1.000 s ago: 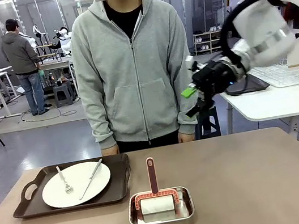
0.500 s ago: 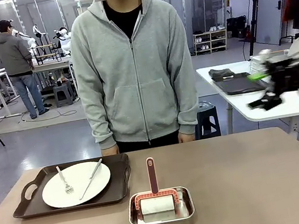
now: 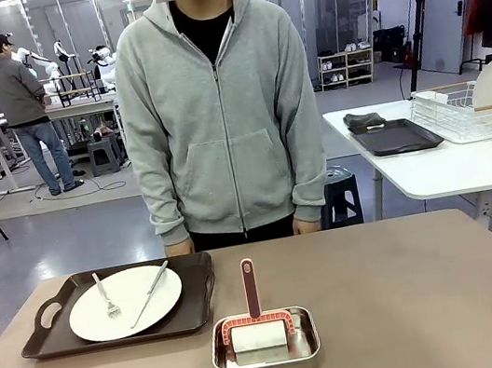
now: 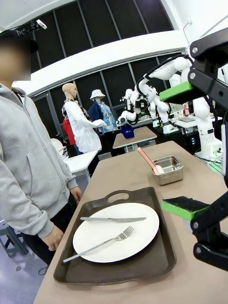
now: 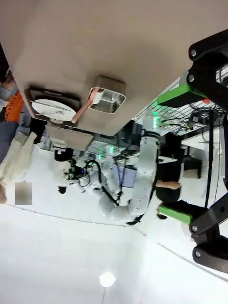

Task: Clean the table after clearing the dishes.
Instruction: When the right (or left) Handle tray is removed, use the right hand (or left hand) to clean the right (or left) side of the table with the Lint Roller.

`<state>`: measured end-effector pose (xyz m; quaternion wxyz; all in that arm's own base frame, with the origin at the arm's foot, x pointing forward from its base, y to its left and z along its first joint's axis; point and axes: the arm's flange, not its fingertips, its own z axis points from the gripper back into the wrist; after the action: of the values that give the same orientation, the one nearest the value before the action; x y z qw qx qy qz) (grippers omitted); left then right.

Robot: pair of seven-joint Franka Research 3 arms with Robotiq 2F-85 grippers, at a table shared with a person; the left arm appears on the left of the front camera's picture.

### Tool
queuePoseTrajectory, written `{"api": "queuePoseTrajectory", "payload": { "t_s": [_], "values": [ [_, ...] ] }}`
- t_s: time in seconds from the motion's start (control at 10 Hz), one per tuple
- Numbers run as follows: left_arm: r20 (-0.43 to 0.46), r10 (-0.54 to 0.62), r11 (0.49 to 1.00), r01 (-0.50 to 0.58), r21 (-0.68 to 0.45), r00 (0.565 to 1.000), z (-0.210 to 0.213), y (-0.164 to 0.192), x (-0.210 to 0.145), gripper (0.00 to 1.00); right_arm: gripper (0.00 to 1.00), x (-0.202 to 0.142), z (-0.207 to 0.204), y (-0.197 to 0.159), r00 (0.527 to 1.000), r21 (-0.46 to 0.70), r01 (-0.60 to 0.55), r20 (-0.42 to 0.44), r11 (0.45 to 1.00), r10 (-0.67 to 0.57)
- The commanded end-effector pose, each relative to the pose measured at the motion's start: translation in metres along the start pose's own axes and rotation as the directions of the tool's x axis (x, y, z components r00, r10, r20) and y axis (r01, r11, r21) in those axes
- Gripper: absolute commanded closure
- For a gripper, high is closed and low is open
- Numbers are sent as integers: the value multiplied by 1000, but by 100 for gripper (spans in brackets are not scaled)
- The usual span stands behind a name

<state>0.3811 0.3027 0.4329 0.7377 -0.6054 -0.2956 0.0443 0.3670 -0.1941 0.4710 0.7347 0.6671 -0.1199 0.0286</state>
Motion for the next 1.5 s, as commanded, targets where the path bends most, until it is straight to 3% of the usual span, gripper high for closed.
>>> {"api": "queuePoseTrajectory", "payload": {
  "t_s": [0.0,0.2,1.4],
  "values": [
    [0,-4,1000,4,-10,1000,3,-3,-2,0,0,-35,6,-5,996,22,-6,93,1000,4],
    [0,-4,1000,4,-10,1000,3,-3,-2,0,0,-59,13,-20,988,39,20,155,999,-26],
    [0,-4,1000,4,-10,1000,3,-3,-2,0,0,-57,21,-24,988,52,47,144,998,-54]
  ]
}}
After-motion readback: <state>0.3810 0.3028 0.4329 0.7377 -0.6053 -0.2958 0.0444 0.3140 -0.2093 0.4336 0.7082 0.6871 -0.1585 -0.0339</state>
